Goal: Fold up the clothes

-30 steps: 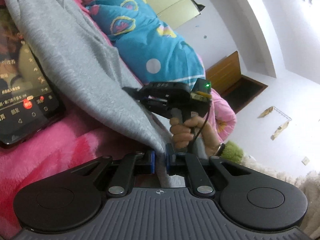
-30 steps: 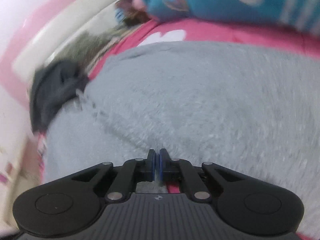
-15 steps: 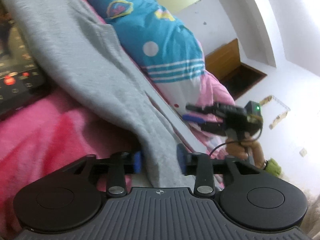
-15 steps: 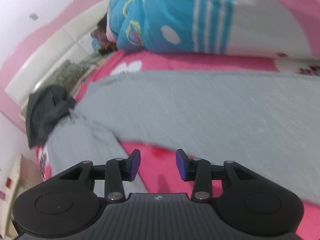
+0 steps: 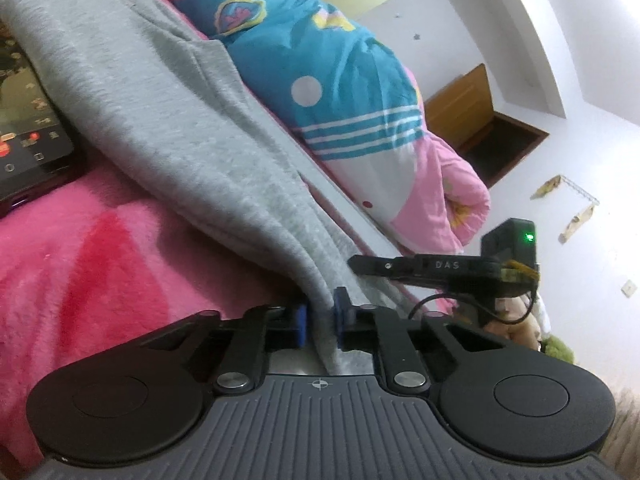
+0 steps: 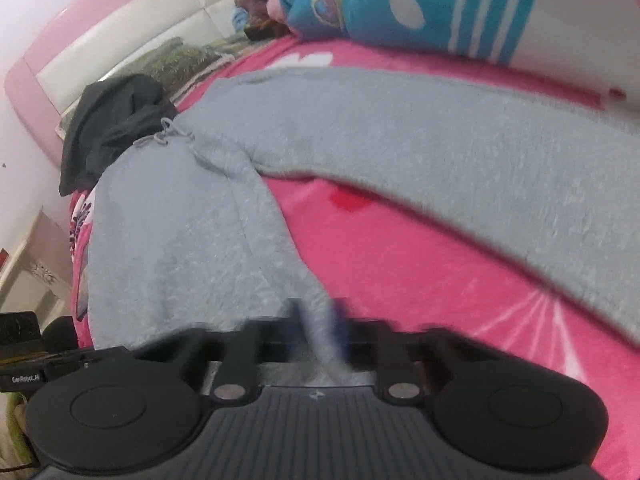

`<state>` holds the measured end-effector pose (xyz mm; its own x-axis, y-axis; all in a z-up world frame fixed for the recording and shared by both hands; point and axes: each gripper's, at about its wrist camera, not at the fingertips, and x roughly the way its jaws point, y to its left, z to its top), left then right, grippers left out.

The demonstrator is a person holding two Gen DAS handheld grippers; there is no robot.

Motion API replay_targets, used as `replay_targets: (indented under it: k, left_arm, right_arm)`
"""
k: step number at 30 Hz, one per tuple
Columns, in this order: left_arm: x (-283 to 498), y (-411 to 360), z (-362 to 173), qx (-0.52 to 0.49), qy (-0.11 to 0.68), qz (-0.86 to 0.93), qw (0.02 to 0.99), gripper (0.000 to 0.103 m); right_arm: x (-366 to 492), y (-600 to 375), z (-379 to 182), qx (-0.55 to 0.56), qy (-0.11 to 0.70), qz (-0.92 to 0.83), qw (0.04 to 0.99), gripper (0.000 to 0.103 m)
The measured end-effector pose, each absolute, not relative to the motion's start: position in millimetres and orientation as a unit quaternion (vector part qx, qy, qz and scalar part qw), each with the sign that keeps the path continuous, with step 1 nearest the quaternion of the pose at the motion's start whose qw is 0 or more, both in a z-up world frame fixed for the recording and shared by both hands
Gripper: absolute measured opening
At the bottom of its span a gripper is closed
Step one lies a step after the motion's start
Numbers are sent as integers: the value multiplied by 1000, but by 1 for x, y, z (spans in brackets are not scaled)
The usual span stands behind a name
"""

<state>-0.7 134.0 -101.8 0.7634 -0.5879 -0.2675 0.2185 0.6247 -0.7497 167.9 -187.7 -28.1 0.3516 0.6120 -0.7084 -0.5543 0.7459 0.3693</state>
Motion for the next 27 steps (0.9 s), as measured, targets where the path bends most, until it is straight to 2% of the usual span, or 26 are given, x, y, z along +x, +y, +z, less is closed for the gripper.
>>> replay_targets:
  k: [3, 6, 9, 15, 18, 19, 20, 23, 27]
  left_arm:
    - [1, 135, -102, -365, 254, -237, 864, 9]
    - [1, 135, -101, -361, 257, -238, 864, 8]
    - [-1, 135, -98, -352, 261, -231, 869, 8]
    - [-9, 139, -90, -332, 277, -221, 874, 9]
    - [-15, 137, -85, -318, 290, -227, 874, 13]
    - [-18, 135, -83, -312, 291, -230, 875, 15]
    - [-23, 134, -81, -305, 291, -233, 877, 19]
    - [-38, 131, -71, -280, 289, -242, 883, 27]
    - [-54, 118, -57, -248, 278, -265, 889, 32]
  right_arm:
    - [166, -202, -24, 58, 418, 342, 840, 4]
    - [175, -208, -42, 75, 435, 295, 847, 4]
    - [186, -227, -48, 139, 437, 258, 850, 2]
    - [166, -306, -12, 226, 393, 157, 877, 7]
    - [125, -357, 15, 249, 355, 122, 893, 23]
    - [112, -373, 22, 254, 344, 110, 897, 35]
    - [97, -387, 26, 254, 337, 96, 901, 39]
    - [52, -419, 28, 260, 333, 62, 904, 41]
    - [5, -452, 13, 285, 335, 15, 898, 43]
